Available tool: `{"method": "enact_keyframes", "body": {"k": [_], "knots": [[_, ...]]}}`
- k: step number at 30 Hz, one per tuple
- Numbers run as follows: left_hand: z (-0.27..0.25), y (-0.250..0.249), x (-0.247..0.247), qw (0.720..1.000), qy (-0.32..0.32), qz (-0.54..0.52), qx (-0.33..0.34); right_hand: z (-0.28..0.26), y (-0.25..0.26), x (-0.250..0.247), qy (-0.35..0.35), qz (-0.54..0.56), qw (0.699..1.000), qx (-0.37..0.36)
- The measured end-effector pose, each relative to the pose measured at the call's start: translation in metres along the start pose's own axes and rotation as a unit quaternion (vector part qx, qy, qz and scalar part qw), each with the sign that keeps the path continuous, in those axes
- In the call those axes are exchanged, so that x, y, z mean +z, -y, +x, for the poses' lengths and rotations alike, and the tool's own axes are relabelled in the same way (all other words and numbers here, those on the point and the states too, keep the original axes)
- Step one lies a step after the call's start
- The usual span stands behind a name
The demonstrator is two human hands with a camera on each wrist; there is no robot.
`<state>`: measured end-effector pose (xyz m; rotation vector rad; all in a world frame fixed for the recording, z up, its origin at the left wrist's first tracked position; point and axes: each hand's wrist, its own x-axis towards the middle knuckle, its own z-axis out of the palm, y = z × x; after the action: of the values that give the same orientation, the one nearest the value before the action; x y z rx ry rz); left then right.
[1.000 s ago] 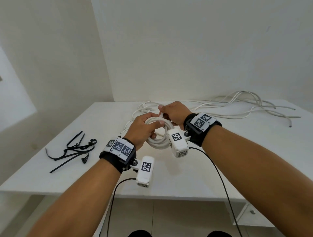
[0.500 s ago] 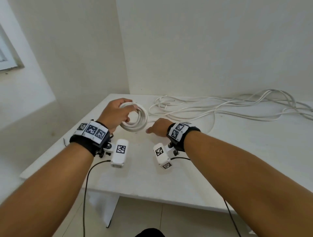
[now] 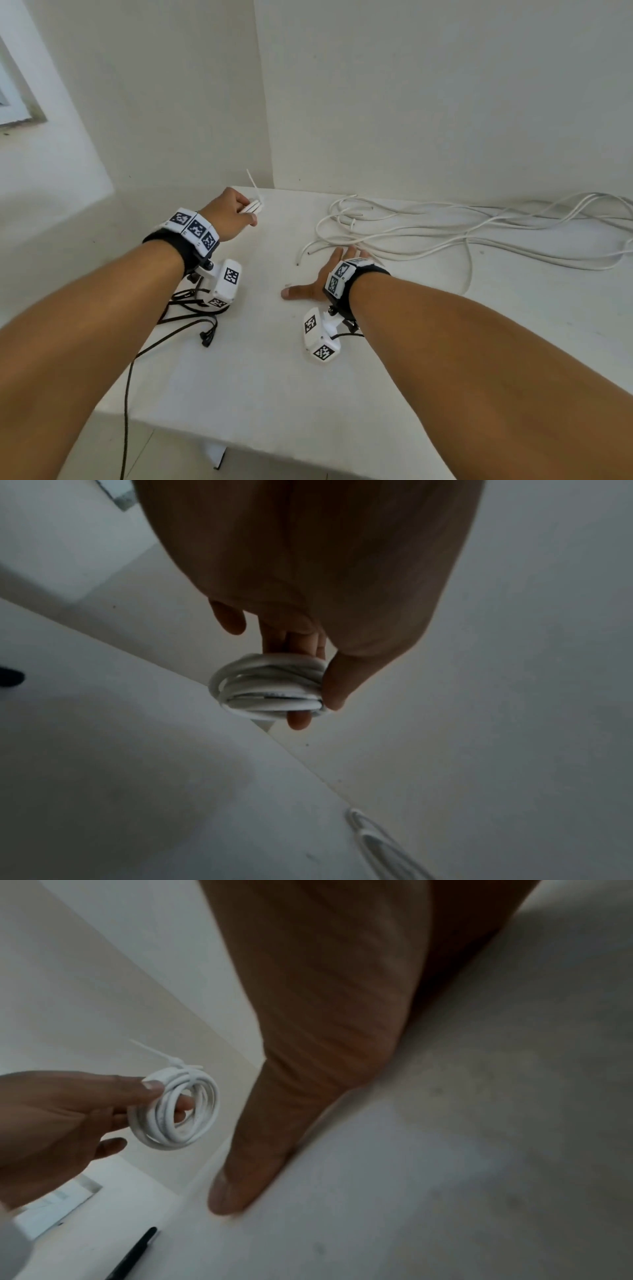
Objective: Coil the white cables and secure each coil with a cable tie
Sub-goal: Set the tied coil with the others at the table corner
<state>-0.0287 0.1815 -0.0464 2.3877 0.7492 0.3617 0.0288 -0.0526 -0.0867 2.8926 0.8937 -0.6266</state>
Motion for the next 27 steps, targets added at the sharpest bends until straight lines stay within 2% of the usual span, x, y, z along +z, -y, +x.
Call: {"method": "enact_keyframes", "body": {"k": [5,12,17,27], "knots": [[0.047,0.007,0.004,0.984,-0.016,0.175,-0.001,0.018,0.002,0.001,0.019,-0.011,1.0,0.013],[0.103,0.01,0.018,0.963,-0.004,0.268,0.02,0.037,0.004,0.014,0.033,0.054,0.997,0.04],[0.142,0.025,0.029,0.956,0.014,0.291,0.018,0.039,0.003,0.016,0.046,0.075,0.995,0.039],[0.159,0.031,0.031,0.958,0.012,0.283,0.037,0.031,0.003,0.01,0.064,0.086,0.993,0.041]]}}
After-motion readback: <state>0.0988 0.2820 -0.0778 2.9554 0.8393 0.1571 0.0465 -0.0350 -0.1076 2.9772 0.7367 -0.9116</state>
